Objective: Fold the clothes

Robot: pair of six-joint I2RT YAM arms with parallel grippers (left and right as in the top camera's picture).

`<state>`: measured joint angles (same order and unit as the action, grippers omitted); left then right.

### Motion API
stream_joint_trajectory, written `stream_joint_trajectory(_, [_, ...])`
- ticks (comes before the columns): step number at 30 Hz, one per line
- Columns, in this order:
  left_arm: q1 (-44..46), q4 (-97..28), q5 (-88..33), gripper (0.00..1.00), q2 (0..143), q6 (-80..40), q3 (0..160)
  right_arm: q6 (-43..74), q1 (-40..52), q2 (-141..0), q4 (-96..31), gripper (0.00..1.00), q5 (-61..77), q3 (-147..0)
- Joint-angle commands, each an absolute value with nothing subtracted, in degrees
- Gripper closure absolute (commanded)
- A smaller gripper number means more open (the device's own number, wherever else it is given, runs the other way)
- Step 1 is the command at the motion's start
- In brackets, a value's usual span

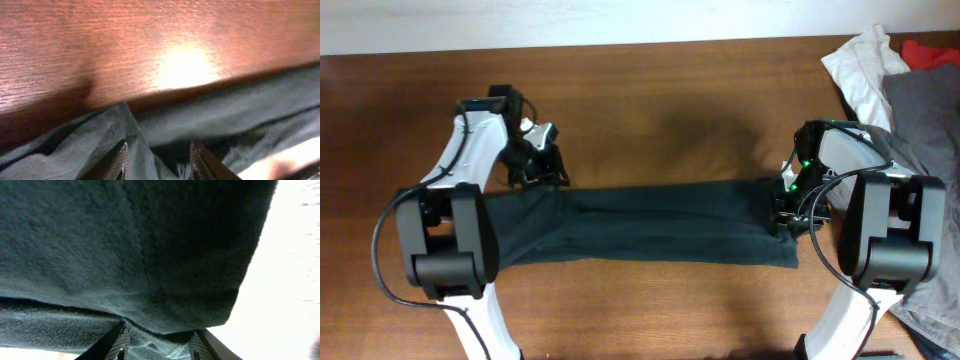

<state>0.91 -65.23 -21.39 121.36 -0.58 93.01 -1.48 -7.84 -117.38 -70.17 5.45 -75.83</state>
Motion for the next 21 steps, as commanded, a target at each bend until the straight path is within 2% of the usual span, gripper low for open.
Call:
stream_joint_trajectory(1, [3.3,-65.0,-12.5,0.6,120.0,-5.6,92.9,-1.0,-7.5,-116.6,-69.8,0.57,5.8,-74.8])
stream_joint_trajectory(5, [4.5,-65.0,-7.6,0.6,120.0,-8.8,92.9,-1.0,-7.5,-116.6,-69.8,0.54,5.8,-74.8])
stream_joint_trajectory(18, [4.9,-65.1,-5.7,0.61,120.2,-9.6,92.7,-1.0,-7.5,-116.6,-69.8,0.53,5.8,-74.8])
stream_joint_trajectory(21, [5.1,-65.1,-5.7,0.69,120.6,-9.6,92.7,-1.0,-7.5,-116.6,-69.8,0.53,5.8,-74.8])
